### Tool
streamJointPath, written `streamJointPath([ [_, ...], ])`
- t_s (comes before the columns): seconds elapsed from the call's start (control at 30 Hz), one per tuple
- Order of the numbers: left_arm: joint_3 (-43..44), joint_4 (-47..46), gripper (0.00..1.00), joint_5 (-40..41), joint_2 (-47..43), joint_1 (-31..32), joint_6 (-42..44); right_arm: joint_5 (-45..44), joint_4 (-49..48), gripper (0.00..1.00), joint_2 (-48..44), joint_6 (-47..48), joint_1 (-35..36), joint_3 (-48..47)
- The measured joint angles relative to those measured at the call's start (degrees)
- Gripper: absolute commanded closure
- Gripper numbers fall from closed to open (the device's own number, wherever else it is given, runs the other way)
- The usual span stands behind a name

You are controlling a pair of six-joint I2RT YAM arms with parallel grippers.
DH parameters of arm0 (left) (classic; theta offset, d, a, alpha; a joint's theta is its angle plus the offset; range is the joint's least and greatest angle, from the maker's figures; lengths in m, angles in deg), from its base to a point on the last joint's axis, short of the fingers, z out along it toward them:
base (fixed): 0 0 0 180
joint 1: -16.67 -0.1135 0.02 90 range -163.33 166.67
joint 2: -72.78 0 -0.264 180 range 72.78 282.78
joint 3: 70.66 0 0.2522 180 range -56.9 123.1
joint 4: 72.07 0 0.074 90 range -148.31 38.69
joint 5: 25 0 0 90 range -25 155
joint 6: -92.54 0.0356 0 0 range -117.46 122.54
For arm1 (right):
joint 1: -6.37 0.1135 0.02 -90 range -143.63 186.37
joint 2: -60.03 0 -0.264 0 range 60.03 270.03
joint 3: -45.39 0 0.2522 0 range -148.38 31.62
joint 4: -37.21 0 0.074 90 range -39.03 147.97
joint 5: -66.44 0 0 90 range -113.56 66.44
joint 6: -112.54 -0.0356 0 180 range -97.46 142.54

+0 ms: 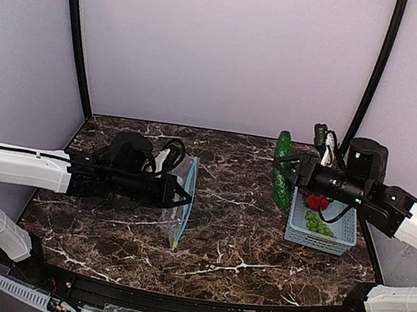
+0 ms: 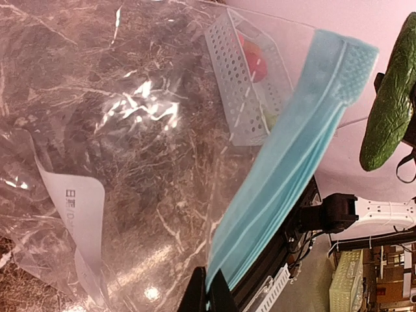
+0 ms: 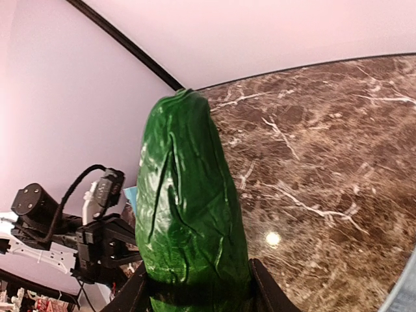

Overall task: Place the food in the zip-top bag and seal the zipper
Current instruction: Place the fake vegetable in the zipper food storage bag.

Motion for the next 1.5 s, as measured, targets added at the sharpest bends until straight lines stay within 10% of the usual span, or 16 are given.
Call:
streamJointPath([
  [0.5,1.3,-9.6,0.99,-3.8,4.2,0.7,-5.4,-11.8,-29.3,0.77,14.3,1.0,17.6,-0.1],
  [1.5,1.4,-14.6,0.99,-7.8,8.1,0.7,-8.2,-13.2,-52.2,0.82,30.6,9.6,21.2,-3.2],
])
